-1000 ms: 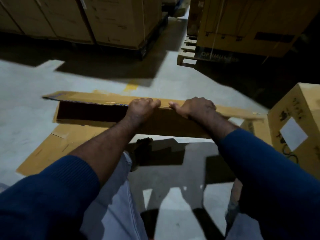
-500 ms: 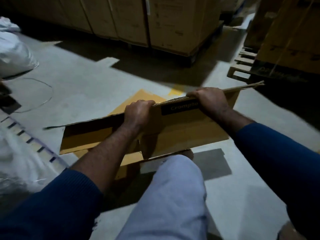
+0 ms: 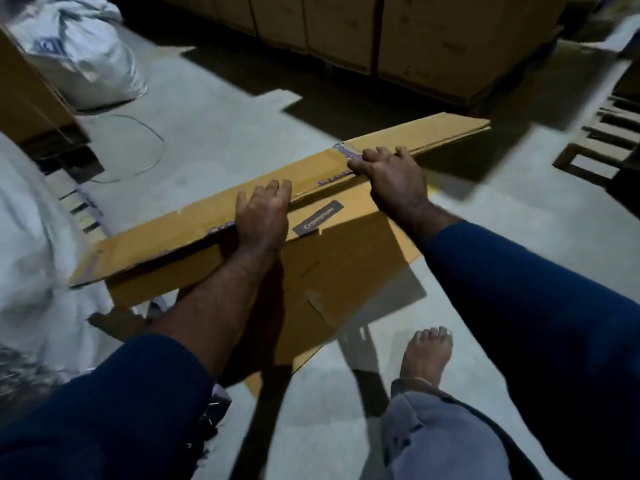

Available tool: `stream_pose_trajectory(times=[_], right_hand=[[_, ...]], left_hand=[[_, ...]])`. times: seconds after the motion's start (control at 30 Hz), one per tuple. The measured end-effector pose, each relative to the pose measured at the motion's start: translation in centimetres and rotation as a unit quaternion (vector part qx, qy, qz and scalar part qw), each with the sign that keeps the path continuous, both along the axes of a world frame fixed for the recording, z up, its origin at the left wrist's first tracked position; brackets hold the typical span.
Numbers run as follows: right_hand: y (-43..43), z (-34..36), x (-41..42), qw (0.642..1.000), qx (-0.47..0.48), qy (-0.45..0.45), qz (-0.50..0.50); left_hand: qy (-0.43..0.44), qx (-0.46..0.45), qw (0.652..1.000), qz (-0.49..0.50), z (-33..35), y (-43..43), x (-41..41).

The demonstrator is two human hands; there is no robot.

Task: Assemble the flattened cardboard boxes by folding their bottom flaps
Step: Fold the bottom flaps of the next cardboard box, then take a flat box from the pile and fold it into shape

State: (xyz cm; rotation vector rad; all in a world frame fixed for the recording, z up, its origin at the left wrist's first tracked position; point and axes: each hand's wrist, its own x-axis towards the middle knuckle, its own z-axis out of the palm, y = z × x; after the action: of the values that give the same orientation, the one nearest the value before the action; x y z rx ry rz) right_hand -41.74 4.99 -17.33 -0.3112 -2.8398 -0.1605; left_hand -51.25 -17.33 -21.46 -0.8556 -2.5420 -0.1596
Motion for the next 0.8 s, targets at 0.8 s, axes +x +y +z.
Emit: stream_pose_trajectory(times=[0.8], right_hand=[[-0.8, -5.2, 19.3, 0.933, -0.084, -0.345, -0.066]], left_hand=[[-0.405, -0.146, 0.899, -0.083, -2.1, 8.9, 13.8]])
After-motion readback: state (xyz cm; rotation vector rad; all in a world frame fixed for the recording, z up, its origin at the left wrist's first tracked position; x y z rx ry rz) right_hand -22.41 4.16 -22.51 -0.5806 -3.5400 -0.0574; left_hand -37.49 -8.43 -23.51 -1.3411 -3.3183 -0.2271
